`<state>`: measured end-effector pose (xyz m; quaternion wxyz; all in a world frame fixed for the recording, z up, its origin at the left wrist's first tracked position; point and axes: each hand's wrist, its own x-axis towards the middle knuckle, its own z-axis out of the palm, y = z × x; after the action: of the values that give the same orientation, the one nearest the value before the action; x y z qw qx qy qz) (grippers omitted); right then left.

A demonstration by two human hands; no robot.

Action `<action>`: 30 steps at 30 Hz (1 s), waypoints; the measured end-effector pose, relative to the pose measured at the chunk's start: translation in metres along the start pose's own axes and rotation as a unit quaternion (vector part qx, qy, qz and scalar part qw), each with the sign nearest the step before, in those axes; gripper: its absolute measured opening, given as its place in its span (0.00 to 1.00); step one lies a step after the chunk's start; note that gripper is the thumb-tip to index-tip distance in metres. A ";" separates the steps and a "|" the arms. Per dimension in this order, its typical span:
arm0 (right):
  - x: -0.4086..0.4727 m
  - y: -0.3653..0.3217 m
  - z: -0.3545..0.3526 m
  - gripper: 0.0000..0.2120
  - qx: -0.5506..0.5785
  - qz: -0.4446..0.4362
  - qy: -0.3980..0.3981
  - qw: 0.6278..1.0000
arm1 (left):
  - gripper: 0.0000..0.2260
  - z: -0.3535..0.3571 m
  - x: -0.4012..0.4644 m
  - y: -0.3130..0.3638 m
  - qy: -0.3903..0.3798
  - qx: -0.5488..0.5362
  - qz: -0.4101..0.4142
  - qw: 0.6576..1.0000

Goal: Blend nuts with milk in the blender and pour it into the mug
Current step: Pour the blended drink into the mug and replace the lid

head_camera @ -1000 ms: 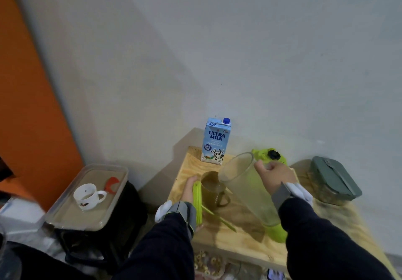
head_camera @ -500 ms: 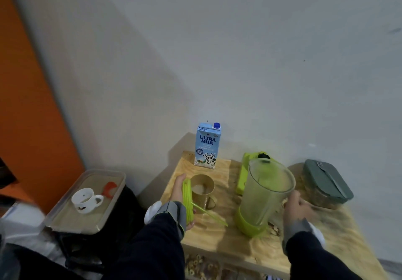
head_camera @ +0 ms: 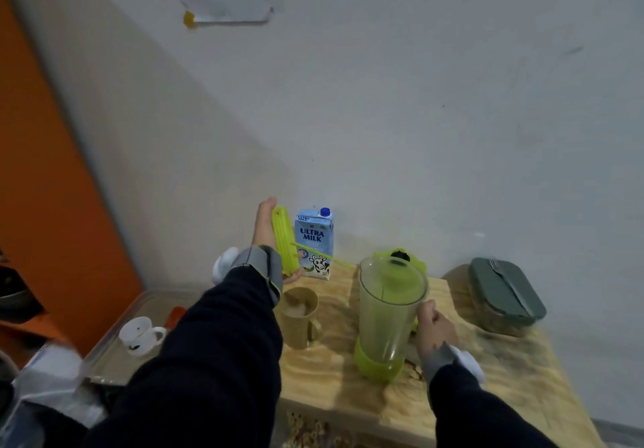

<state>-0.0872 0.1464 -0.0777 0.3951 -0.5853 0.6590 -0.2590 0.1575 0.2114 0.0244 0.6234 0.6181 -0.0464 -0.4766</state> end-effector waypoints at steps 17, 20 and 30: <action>0.009 0.004 -0.007 0.28 0.017 -0.010 -0.055 0.998 | 0.39 0.120 -0.004 -0.094 0.002 0.535 0.270 0.801; 0.007 0.002 -0.007 0.29 0.037 -0.005 -0.058 0.998 | 0.37 0.116 0.000 -0.107 0.023 0.608 0.298 0.735; 0.008 0.007 -0.008 0.25 0.074 -0.018 -0.047 0.996 | 0.40 0.141 0.010 -0.113 0.006 0.690 0.260 0.675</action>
<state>-0.0979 0.1392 -0.0809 0.4632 -0.5782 0.6078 -0.2860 0.0107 0.1273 -0.0404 0.1182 0.8384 -0.5173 -0.1242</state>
